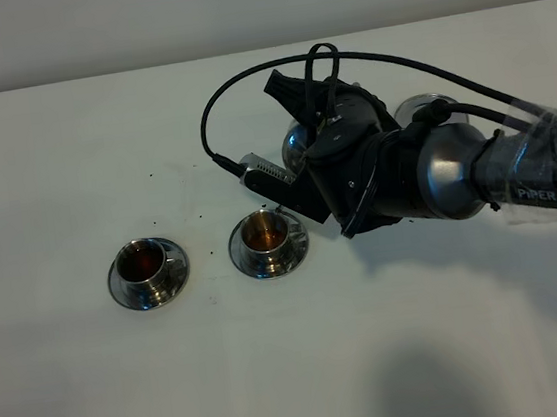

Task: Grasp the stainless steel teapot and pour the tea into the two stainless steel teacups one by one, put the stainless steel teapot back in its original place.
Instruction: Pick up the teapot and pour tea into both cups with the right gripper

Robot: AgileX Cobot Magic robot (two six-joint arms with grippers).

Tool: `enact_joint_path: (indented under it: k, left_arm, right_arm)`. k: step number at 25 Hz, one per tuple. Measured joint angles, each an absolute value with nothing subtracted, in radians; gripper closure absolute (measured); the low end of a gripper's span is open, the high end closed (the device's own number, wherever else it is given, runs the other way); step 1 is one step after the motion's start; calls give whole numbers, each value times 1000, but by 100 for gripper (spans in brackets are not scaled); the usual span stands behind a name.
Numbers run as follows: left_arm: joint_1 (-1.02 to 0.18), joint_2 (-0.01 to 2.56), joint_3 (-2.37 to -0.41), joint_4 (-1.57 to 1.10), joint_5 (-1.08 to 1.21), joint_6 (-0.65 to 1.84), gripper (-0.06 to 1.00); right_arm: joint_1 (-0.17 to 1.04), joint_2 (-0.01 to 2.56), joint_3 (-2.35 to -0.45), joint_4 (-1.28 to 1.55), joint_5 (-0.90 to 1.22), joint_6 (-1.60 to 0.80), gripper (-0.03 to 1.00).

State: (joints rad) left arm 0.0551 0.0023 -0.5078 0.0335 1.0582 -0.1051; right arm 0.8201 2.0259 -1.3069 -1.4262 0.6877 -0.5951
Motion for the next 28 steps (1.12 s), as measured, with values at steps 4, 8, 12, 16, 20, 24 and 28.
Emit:
enact_joint_path:
  k: [4, 8, 12, 16, 20, 24, 28]
  left_arm:
    - [55, 2, -508, 34, 1059, -106, 54]
    - [55, 2, -508, 34, 1059, -106, 54]
    - [55, 2, -508, 34, 1059, -106, 54]
    - [55, 2, -508, 34, 1059, -106, 54]
    - [55, 2, -508, 34, 1059, -106, 54]
    - [55, 2, -508, 34, 1059, -105, 54]
    - [55, 2, -508, 34, 1059, -105, 54]
  right_arm:
    - [822, 2026, -1307, -1435, 687, -595, 79]
    - [822, 2026, -1307, -1460, 689, -595, 79]
    - [822, 2026, -1307, -1477, 689, -595, 79]
    - [830, 2026, -1307, -1489, 690, -595, 79]
    - [831, 2026, -1307, -1505, 690, -595, 79]
    - [831, 2026, -1307, -1510, 690, -595, 79]
    - [831, 2026, -1307, -1514, 690, -595, 79]
